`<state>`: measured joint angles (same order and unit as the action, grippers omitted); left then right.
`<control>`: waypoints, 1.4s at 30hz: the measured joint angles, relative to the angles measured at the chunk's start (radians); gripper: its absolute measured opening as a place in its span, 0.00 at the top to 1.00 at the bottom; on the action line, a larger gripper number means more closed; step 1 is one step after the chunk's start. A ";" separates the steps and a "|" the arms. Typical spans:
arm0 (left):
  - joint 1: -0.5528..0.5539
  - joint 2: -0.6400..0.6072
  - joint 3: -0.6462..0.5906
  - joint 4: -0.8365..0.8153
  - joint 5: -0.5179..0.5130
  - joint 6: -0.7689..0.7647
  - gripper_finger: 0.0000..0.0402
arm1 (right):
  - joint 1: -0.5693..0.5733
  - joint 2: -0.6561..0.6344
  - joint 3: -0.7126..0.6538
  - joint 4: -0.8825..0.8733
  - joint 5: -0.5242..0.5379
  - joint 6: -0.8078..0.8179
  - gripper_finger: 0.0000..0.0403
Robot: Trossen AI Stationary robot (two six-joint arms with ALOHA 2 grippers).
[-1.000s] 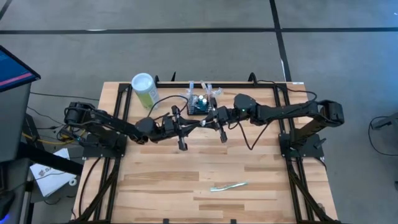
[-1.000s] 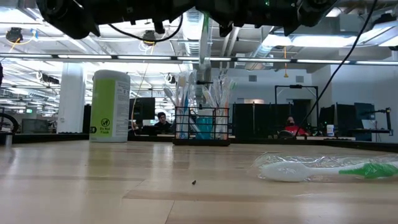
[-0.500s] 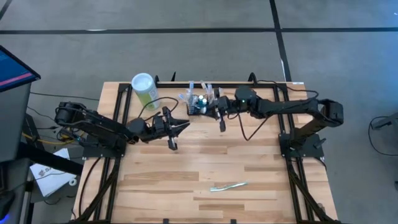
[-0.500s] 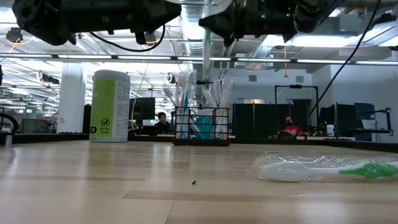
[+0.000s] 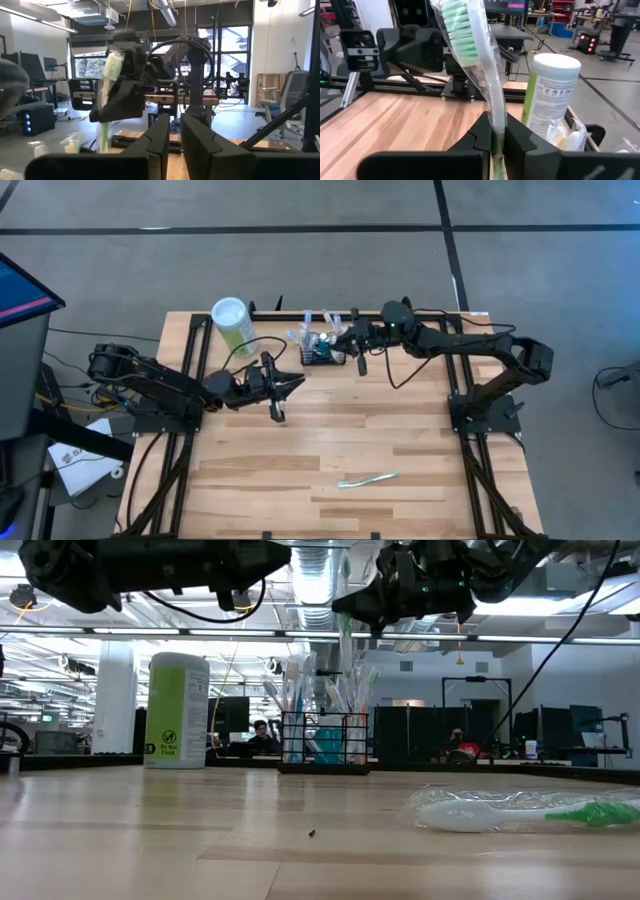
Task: Pick & Place toothbrushing station
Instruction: Put the green toothbrush into the black wire organizer
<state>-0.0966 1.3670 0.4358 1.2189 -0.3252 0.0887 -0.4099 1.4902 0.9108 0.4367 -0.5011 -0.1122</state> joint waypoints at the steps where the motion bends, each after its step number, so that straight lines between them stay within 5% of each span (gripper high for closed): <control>1: -0.004 0.000 0.000 -0.001 0.000 0.000 0.90 | -0.003 0.000 0.000 -0.007 -0.002 -0.008 0.97; 7: -0.009 0.000 0.000 -0.006 0.000 0.000 0.90 | -0.045 -0.062 -0.068 -0.009 -0.001 -0.001 0.97; 12: -0.009 0.000 0.000 -0.008 0.000 0.000 0.90 | -0.112 -0.192 -0.250 0.260 -0.004 0.099 0.97; 18: 0.001 0.000 0.000 -0.006 -0.009 0.002 0.90 | -0.120 -0.286 -0.354 0.316 0.004 0.114 0.97; 30: 0.011 0.000 0.000 -0.006 -0.016 0.009 0.90 | -0.126 -0.040 -0.329 0.552 0.031 0.162 0.97; 42: 0.011 0.001 0.000 -0.007 -0.015 0.008 0.90 | -0.128 0.121 -0.224 0.551 0.031 0.182 0.97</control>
<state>-0.0853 1.3678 0.4358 1.2123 -0.3405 0.0971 -0.5377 1.6113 0.6868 0.9877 -0.4698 0.0696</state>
